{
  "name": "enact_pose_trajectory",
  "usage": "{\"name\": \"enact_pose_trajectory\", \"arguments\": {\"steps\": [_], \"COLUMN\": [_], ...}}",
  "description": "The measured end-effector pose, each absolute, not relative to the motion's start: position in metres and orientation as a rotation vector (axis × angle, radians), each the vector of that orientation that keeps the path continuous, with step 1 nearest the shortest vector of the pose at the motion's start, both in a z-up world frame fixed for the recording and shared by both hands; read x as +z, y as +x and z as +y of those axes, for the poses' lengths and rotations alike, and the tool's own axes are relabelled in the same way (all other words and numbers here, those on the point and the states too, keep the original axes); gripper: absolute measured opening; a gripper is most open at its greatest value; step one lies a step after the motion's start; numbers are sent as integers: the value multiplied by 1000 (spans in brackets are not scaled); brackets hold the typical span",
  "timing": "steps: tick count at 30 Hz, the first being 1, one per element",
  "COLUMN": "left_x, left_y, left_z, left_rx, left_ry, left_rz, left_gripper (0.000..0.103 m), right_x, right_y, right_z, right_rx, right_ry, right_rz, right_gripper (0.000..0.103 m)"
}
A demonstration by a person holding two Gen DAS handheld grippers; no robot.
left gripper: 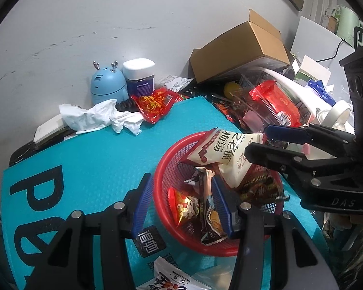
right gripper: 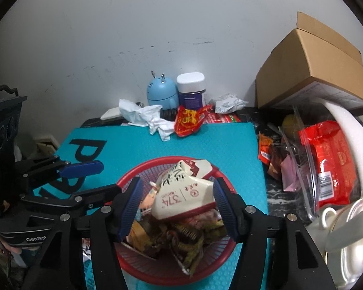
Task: Organize snacks
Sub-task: 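Open the left tool over the basket while the right tool releases the white packet, then move both open tools back from the basket toward the clear cookie bag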
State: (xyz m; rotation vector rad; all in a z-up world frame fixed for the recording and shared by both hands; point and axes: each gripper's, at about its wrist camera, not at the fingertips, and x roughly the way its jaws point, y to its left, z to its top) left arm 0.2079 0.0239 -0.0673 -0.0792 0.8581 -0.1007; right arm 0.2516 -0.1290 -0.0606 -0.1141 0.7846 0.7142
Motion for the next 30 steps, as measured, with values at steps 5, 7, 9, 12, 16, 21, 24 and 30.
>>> {"name": "enact_pose_trajectory", "arguments": {"steps": [5,7,9,12,16,21,24,30], "left_x": [-63,-59,-53,-40,-21,4,19,48], "left_y": [202,198,194,185,173,156,144,117], "left_z": [25,25,25,23,20,14,9,1], "left_rx": [-95,-92,-87,-80,-72,-72,-75,-82], "left_ry": [-88,-89,-88,-79,-67,-67,-66,-62], "left_rz": [847,837,825,802,764,711,682,610], "left_gripper": [48,48,48,48,48,48,48,49], "right_x": [-56,-52,-47,-36,-21,1,15,44], "right_y": [248,246,242,235,224,206,195,167], "right_z": [-128,-129,-130,-132,-136,-145,-152,-165], "right_rx": [715,715,713,711,708,703,698,688], "right_ry": [-120,-119,-120,-115,-113,-113,-112,-115], "right_rz": [781,776,779,761,731,679,650,579], "right_gripper": [60,60,60,60,60,60,60,60]}}
